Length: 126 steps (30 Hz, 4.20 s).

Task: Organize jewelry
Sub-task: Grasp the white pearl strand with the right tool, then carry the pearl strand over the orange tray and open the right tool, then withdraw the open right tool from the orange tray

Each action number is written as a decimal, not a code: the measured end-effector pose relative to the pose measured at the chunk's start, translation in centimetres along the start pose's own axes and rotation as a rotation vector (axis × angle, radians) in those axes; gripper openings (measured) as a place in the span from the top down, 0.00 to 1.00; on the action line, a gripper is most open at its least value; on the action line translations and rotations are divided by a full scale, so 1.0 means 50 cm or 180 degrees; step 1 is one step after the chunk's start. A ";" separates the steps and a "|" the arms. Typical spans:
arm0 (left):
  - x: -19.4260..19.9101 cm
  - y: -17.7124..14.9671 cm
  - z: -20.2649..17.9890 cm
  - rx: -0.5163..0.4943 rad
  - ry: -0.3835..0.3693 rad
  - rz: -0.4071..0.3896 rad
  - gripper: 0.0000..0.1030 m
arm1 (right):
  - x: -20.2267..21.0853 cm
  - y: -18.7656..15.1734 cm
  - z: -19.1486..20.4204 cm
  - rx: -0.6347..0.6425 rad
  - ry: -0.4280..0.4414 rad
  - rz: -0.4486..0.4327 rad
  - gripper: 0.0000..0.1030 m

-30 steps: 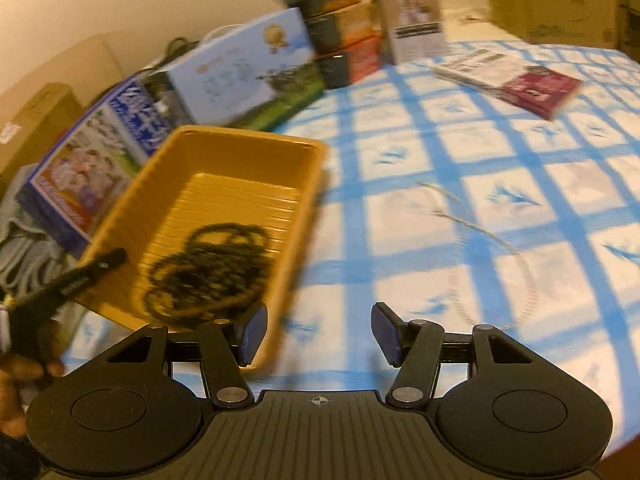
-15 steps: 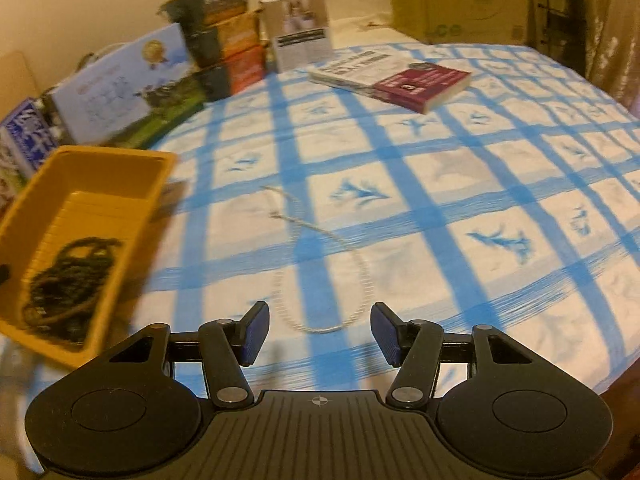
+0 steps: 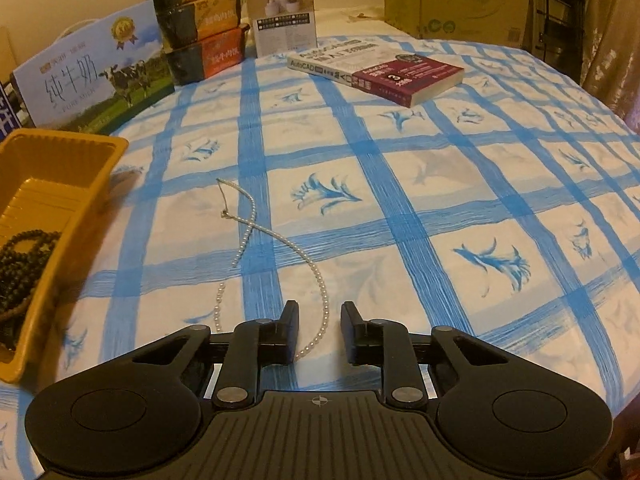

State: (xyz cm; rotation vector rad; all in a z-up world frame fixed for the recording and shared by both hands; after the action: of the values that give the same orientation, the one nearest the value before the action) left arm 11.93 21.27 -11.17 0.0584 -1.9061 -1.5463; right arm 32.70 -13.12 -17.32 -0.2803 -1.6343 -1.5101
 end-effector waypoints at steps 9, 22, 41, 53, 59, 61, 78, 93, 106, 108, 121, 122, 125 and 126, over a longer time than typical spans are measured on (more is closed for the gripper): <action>0.000 -0.002 0.001 -0.0005 0.0002 0.0007 0.95 | -0.034 -0.002 -0.005 0.0043 -0.0050 0.0079 0.80; 0.000 -0.003 0.000 -0.0016 0.0003 0.0005 0.95 | -0.042 -0.004 0.003 0.0240 -0.0086 0.0054 0.98; 0.006 0.002 -0.004 0.0035 -0.0029 -0.0025 0.95 | 0.187 0.189 0.064 0.0339 0.0378 -0.0816 0.98; 0.008 0.002 -0.003 0.0065 -0.0036 -0.0028 0.95 | 0.319 0.272 0.137 0.0400 0.0728 -0.1192 0.98; 0.007 0.002 -0.003 0.0086 -0.0041 -0.0030 0.95 | 0.363 0.296 0.193 0.0423 0.1025 -0.1272 0.98; 0.007 0.002 -0.001 0.0097 -0.0043 -0.0030 0.95 | 0.369 0.303 0.219 0.0447 0.1149 -0.1276 0.98; 0.006 0.004 0.001 0.0128 -0.0068 -0.0035 0.95 | 0.311 0.297 0.491 0.0444 0.2124 -0.1091 0.98; 0.003 0.002 0.004 0.0161 -0.0070 -0.0026 0.94 | 0.191 0.232 0.489 0.0349 0.1985 -0.0521 0.94; 0.001 0.000 0.007 0.0155 -0.0058 -0.0026 0.95 | 0.136 0.138 0.379 0.0180 0.1513 -0.0170 0.56; -0.001 -0.002 0.009 0.0155 -0.0054 -0.0021 0.95 | 0.129 0.123 0.368 0.0168 0.1443 -0.0121 0.53; -0.010 -0.011 0.016 0.0157 -0.0009 0.0013 0.95 | 0.091 0.038 0.312 0.0097 0.1098 0.0141 0.52; -0.011 -0.013 0.017 0.0172 -0.0007 0.0014 0.95 | 0.090 0.037 0.309 0.0081 0.1088 0.0144 0.52; -0.015 -0.017 0.023 0.0222 -0.0002 0.0019 0.94 | 0.088 0.035 0.302 0.0057 0.1067 0.0141 0.52; -0.017 -0.020 0.027 0.0245 0.0003 0.0028 0.94 | 0.088 0.036 0.302 0.0048 0.1066 0.0139 0.52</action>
State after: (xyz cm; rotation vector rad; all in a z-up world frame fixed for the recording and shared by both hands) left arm 11.54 22.49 -12.54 0.0843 -1.9624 -1.4668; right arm 24.73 -0.89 -11.26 -0.0496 -1.3642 -1.4245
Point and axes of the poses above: each gripper's, at about its wrist camera, not at the fingertips, and x roughly against the way its jaws point, z to its left, y to its top, the point moved 7 cm from there along -x, roughly the way its jaws point, and after that the axes turned 6 degrees about -z, right-handed, at the moved point
